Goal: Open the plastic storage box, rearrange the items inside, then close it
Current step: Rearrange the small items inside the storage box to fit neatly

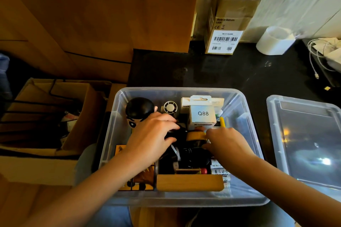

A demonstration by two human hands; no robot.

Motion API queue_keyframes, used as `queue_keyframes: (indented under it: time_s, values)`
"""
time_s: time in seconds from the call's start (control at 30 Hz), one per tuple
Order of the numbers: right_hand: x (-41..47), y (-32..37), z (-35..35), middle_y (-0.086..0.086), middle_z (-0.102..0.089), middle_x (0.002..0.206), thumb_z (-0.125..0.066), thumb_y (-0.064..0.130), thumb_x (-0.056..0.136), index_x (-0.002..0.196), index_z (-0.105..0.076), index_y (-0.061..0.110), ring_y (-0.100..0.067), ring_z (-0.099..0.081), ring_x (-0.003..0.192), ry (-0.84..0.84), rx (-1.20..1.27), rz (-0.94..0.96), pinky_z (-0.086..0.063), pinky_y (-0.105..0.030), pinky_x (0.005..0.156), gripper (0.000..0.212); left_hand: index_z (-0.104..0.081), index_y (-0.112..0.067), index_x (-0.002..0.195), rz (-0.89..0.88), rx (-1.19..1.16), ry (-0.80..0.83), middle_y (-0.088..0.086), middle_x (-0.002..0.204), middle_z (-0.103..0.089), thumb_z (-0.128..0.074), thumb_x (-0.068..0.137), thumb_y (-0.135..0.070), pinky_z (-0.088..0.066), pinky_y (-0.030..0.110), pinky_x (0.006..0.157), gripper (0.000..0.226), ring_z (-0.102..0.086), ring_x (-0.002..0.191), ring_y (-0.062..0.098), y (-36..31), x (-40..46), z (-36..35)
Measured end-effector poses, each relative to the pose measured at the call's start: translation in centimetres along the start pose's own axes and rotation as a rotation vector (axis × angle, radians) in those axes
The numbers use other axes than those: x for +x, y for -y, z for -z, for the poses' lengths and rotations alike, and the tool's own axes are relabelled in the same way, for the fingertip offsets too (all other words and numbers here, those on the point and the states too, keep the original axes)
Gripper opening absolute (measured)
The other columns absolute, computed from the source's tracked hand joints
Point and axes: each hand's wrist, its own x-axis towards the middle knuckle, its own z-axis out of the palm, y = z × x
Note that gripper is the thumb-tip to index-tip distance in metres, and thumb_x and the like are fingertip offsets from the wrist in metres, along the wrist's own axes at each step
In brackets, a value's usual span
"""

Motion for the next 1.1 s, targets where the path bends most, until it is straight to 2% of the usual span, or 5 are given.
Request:
queue_keyframes:
  time_s: [0.43,0.57,0.77,0.97,1.1]
  values:
    - [0.1,0.3,1.0,-0.002,-0.051,0.078,-0.050,0.015,0.094,0.105,-0.061,0.011,-0.018,-0.057,0.075,0.104,-0.138,0.007,-0.046,-0.024,0.066,0.016,-0.071,-0.028,0.108,0.043,-0.080,0.034,-0.011,0.115,-0.068,-0.062,0.089,-0.015,-0.028,0.024,0.107,0.025,-0.051,0.119,0.008,0.7,0.6,0.1]
    - [-0.6,0.8,1.5,0.001,-0.064,0.106,-0.048,0.015,0.093,0.114,-0.061,0.022,-0.016,-0.059,0.091,0.152,-0.044,0.199,-0.051,-0.027,0.083,0.026,-0.066,-0.029,0.116,0.045,-0.173,0.102,-0.014,0.121,-0.063,-0.059,0.091,-0.015,-0.019,0.015,0.106,0.029,-0.046,0.122,-0.001,1.1,0.1,0.7]
    - [-1.3,2.6,1.7,0.013,-0.023,0.152,-0.042,0.025,0.098,0.145,-0.028,0.026,-0.012,-0.028,0.136,0.235,0.217,0.331,-0.029,-0.028,0.108,0.049,-0.067,-0.023,0.116,0.036,-0.132,0.089,-0.011,0.133,-0.056,-0.052,0.094,-0.010,-0.013,0.003,0.095,0.030,-0.040,0.127,0.001,0.3,-0.5,0.3]
    - [-1.9,0.6,3.4,-0.003,-0.066,0.098,-0.047,0.017,0.095,0.103,-0.060,0.015,-0.014,-0.062,0.081,-0.052,0.032,-0.018,-0.052,-0.024,0.080,0.016,-0.063,-0.027,0.120,0.043,0.000,0.085,-0.011,0.130,-0.057,-0.053,0.094,-0.015,-0.027,0.029,0.110,0.030,-0.046,0.126,0.011,-0.1,-0.1,0.3]
    - [-1.3,-0.4,4.7,-0.007,-0.063,0.105,-0.055,0.014,0.090,0.112,-0.059,0.008,-0.020,-0.061,0.094,0.065,-0.112,-0.190,-0.049,-0.029,0.083,0.022,-0.063,-0.028,0.117,0.071,0.064,0.135,-0.006,0.126,-0.060,-0.054,0.093,-0.015,-0.037,0.043,0.107,0.029,-0.052,0.119,0.017,-0.7,0.4,0.2]
